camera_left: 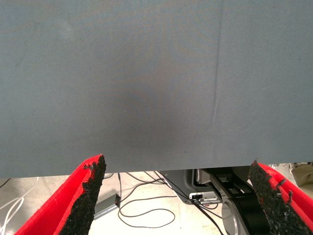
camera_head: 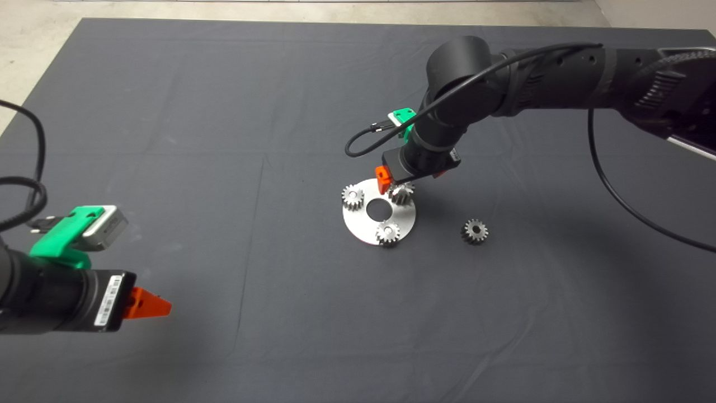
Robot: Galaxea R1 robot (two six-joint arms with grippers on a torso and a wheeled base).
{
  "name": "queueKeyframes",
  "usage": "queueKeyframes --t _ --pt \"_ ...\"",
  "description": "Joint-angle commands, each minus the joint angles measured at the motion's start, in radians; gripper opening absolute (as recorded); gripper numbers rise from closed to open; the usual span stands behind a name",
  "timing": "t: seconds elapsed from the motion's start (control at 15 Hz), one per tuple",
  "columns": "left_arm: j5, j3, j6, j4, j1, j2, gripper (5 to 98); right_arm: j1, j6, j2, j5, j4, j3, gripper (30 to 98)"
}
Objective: Remove an incorrectly installed larger gear and replace it with the correct smaller gear
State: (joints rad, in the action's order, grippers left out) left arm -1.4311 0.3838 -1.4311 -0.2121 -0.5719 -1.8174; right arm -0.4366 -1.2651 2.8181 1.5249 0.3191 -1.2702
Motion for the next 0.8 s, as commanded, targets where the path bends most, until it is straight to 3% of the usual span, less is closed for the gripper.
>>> queueKeyframes --t 0.0,0.2,0.33,0.6,0.73 --pt "-0.002 -0.003 -0.002 0.011 -0.013 0.003 74.4 -0.024 -0.007 -0.005 0.004 -0.037 0.053 97.8" --pt "-0.002 -0.002 -0.002 0.011 -0.013 0.003 74.4 -0.011 -0.039 -0.001 0.006 -0.027 0.089 97.8" --pt "-0.002 -0.004 -0.002 0.011 -0.014 0.005 74.4 -0.011 -0.04 -0.001 0.004 0.039 0.104 97.8" --pt "-0.002 -0.005 -0.002 0.011 -0.014 0.005 74.4 -0.011 -0.033 -0.001 0.004 0.063 0.077 97.8" --pt "-0.002 -0.005 -0.002 0.011 -0.014 0.005 74.4 0.003 -0.039 -0.001 0.006 0.122 0.091 97.8"
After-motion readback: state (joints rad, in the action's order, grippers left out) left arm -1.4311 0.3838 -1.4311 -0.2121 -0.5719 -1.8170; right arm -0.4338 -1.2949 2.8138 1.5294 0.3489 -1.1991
